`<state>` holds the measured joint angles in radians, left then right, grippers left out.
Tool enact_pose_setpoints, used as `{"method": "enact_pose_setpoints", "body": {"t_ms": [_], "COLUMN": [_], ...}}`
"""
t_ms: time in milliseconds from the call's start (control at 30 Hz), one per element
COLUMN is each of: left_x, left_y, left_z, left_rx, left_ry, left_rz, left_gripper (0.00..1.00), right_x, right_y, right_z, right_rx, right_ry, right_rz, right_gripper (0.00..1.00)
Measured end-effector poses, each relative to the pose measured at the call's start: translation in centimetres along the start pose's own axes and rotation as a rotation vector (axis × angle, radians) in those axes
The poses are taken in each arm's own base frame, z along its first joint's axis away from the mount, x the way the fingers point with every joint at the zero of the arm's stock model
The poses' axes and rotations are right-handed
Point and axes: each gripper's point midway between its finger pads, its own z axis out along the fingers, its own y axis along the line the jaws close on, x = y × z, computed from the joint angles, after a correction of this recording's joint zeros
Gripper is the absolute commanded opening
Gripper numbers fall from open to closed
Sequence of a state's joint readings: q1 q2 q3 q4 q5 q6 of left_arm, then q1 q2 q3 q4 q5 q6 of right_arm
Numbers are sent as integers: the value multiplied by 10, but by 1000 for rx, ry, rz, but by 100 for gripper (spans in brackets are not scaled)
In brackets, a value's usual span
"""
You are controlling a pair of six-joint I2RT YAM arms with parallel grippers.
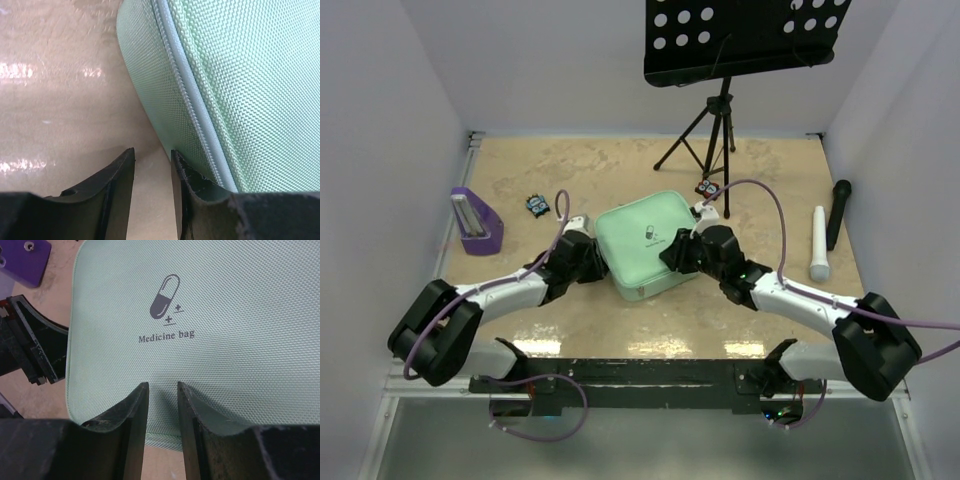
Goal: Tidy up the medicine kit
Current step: Zip the medicine box at the center of the board.
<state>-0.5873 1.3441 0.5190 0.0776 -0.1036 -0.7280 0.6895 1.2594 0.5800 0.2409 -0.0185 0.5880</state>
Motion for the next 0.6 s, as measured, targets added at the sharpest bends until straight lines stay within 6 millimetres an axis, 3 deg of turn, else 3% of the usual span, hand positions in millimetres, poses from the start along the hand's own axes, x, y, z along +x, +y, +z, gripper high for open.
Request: {"method": "enact_pose_setpoints", "body": {"t_ms": [133,267,433,600], "left_x": [-10,-21,-40,-43], "left_y": [-2,-2,-1,-9], "left_z": [7,-1,-50,-95], "left_rx": [-29,-32,54,294], "left_ry": [-9,-69,-242,-435], "left_rz": [6,-45,-122,-158], "left_gripper": [40,42,42,44], "right_x": [0,-8,-13,17], "right_y": [1,11,40,44], "right_z": [1,-10,-7,14], "right_rx": [0,-32,-169,-240], "right_ry": [-2,-23,-3,108], "right_rz": [5,-2,-52,-78], "right_gripper": [35,33,12,0]}}
